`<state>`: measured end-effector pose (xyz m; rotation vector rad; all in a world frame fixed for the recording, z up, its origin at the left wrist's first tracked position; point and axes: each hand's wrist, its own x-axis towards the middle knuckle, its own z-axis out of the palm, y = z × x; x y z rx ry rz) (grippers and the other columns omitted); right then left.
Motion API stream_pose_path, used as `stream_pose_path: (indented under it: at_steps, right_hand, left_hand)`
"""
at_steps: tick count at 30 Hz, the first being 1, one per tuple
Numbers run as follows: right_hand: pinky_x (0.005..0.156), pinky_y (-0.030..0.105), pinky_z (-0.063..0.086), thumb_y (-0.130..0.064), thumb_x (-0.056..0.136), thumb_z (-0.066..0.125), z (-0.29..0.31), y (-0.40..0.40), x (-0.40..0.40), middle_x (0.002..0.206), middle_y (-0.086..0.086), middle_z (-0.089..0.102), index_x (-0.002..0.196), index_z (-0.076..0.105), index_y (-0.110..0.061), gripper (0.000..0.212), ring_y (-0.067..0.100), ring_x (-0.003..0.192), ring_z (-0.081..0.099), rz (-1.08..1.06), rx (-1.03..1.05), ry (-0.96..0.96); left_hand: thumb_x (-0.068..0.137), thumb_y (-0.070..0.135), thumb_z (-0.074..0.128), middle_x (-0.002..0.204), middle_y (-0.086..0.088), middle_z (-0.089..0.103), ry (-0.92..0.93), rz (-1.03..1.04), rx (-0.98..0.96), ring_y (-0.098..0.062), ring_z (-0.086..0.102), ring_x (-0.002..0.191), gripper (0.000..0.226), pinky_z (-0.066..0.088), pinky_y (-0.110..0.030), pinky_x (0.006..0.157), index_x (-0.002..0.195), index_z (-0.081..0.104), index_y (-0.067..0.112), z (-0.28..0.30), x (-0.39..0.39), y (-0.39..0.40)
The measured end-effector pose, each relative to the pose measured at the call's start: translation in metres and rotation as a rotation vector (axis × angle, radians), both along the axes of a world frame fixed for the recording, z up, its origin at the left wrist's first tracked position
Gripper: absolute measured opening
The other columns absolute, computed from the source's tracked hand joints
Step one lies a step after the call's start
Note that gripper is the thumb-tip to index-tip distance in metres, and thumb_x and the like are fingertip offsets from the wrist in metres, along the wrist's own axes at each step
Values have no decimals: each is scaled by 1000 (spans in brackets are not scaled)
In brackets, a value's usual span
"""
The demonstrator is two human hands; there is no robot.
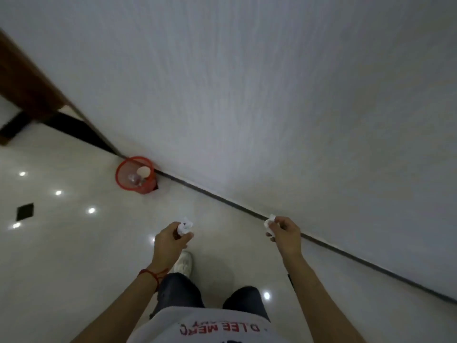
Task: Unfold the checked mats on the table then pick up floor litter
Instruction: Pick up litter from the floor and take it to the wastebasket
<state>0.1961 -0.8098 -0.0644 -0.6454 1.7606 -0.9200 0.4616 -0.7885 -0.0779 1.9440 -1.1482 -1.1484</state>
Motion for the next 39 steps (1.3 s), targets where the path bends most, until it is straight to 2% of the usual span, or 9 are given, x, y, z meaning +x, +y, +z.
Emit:
stream_pose_path:
  at_steps: [6, 10, 13, 16, 19, 23, 28, 32, 39]
  right_hand:
    - [46, 10, 47, -7, 86, 62, -12, -49, 128, 87, 11, 62, 93, 61, -3, 8, 20, 65, 60, 301, 32, 6]
    - [44, 11, 46, -6, 85, 62, -24, -77, 213, 84, 14, 63, 95, 63, 3, 13, 16, 60, 59, 398, 45, 5]
    - [46, 12, 48, -8, 85, 64, -27, -95, 267, 81, 12, 64, 92, 63, -3, 9, 17, 61, 60, 470, 68, 6]
    - [46, 13, 49, -9, 85, 64, -31, -114, 302, 82, 13, 64, 89, 63, -5, 6, 18, 62, 61, 511, 87, 27]
    - [46, 12, 49, -8, 85, 64, -37, -137, 322, 85, 17, 64, 88, 63, -1, 8, 23, 65, 60, 550, 110, 51]
    - [51, 21, 50, -11, 85, 65, -51, -185, 350, 80, 14, 64, 89, 62, 0, 13, 20, 62, 62, 606, 160, 81]
    - [44, 11, 47, -6, 85, 63, -64, -263, 398, 88, 14, 63, 97, 63, 1, 14, 20, 64, 59, 716, 203, 52]
    - [49, 19, 47, -5, 84, 63, -78, -321, 443, 88, 15, 63, 101, 63, 3, 18, 18, 58, 59, 776, 218, 95]
    - [45, 16, 46, -5, 84, 63, -146, -371, 498, 83, 14, 63, 100, 63, 1, 17, 17, 56, 59, 781, 300, 134]
  left_hand:
    - [77, 9, 69, 58, 3, 62, -73, 291, 40, -7, 58, 52, 10, 45, -12, 53, 71, 62, 7, -12, 117, 18]
    - [77, 6, 68, 60, -4, 61, -43, 424, 38, -14, 56, 55, 13, 48, -17, 54, 73, 61, -4, -15, 198, 15]
    - [78, 4, 67, 58, -4, 60, -32, 511, 24, -13, 54, 54, 15, 44, -7, 49, 67, 59, -3, -10, 253, 6]
    - [78, 5, 67, 57, -4, 61, -24, 563, 29, -14, 55, 54, 17, 47, -13, 54, 64, 59, 6, -6, 293, -14]
    - [78, 8, 67, 58, -3, 62, -31, 578, 32, -14, 57, 55, 19, 49, -23, 58, 62, 58, 12, -7, 319, -46]
    - [78, 9, 67, 57, 0, 61, -20, 618, 24, -12, 56, 54, 23, 48, -18, 56, 59, 57, 18, -14, 341, -101]
    - [78, 8, 68, 59, -3, 61, -13, 642, 94, -18, 56, 58, 10, 49, -22, 56, 71, 61, 8, -29, 353, -151]
    - [78, 10, 69, 67, -18, 64, -44, 640, 169, -23, 58, 63, 15, 51, -37, 65, 73, 61, -2, -48, 366, -174]
    - [74, 7, 72, 65, -19, 64, 2, 645, 309, -20, 56, 61, 12, 42, -19, 56, 72, 61, 2, -117, 396, -213]
